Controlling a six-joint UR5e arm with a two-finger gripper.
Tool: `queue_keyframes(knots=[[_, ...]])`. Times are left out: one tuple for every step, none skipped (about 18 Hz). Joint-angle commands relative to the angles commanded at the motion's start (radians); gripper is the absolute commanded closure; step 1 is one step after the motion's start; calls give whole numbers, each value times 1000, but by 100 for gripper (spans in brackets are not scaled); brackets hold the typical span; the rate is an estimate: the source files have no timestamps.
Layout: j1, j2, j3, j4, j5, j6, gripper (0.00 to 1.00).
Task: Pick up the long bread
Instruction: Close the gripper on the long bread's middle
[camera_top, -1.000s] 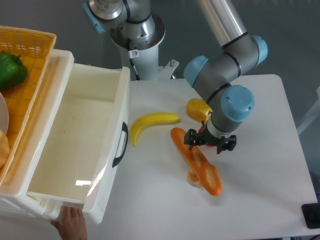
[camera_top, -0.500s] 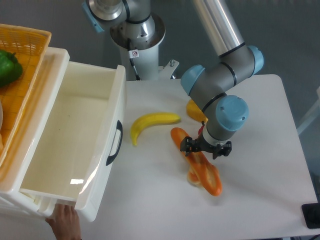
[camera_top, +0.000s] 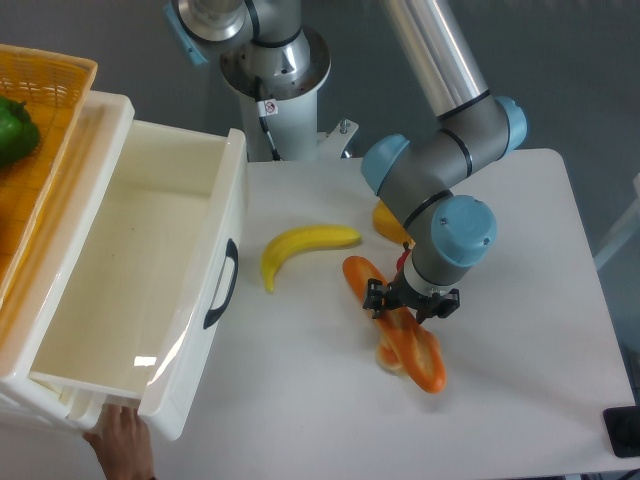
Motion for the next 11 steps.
queue_keyframes(knots=[[0, 3, 2, -2, 0, 2, 81], [0, 6, 2, -3, 0, 2, 90], [-2, 9, 2, -5, 0, 2, 98], [-5, 11, 2, -6, 2, 2, 100], [-15, 12, 5, -8, 9, 2, 100], [-23, 18, 8, -11, 12, 2, 100], [-23, 29, 8, -11, 9, 2, 100], [-23, 38, 8, -14, 8, 2, 100], [-23, 43, 8, -21, 8, 2, 100], [-23, 46, 12, -32, 9, 2, 100], [-23, 48, 20, -40, 9, 2, 100]])
